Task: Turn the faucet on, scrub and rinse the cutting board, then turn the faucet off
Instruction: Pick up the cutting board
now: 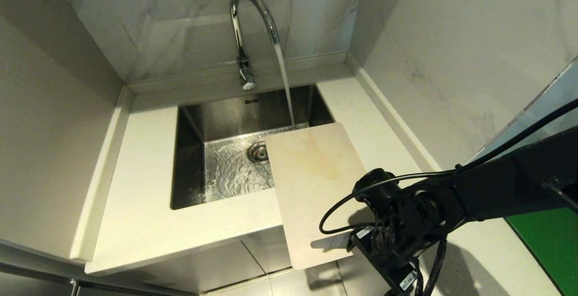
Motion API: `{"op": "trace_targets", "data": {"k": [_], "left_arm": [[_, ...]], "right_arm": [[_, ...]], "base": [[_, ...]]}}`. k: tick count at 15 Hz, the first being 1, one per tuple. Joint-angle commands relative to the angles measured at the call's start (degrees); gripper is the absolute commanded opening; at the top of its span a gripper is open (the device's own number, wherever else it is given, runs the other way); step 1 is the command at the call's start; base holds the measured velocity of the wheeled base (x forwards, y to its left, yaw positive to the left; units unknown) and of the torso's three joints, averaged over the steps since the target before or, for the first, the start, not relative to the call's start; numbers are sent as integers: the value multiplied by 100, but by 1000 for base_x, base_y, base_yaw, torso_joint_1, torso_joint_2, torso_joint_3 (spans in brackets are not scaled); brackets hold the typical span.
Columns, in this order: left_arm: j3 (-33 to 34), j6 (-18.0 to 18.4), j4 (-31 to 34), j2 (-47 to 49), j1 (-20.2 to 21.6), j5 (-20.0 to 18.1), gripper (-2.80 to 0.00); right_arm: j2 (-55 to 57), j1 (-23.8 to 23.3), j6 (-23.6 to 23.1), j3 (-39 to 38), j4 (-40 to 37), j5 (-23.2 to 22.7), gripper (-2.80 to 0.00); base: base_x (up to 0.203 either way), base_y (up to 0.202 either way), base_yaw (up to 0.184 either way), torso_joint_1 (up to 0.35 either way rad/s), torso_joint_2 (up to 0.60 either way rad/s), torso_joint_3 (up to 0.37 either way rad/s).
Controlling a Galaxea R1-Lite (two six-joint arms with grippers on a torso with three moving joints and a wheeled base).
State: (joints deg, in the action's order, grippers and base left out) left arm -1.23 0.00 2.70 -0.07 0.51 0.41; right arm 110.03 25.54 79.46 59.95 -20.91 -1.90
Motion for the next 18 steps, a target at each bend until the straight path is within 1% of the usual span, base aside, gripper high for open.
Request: {"op": "trace_targets", "data": {"k": [1,10,15,18], "left_arm": [[0,0,3,7,2,2,-280],[0,0,3,7,2,2,-280],[0,0,3,7,2,2,-280],[0,0,3,7,2,2,-280]], "right_arm": [[-5,-5,47,8,140,-12,0],[107,-24,79,-18,167,14,0],[220,-198,52,76,281,5,0],[299,-207,43,108,296,5,0]], "base": [[0,0,0,0,0,0],[0,0,0,0,0,0],[0,0,0,0,0,0],[0,0,0,0,0,0]]}}
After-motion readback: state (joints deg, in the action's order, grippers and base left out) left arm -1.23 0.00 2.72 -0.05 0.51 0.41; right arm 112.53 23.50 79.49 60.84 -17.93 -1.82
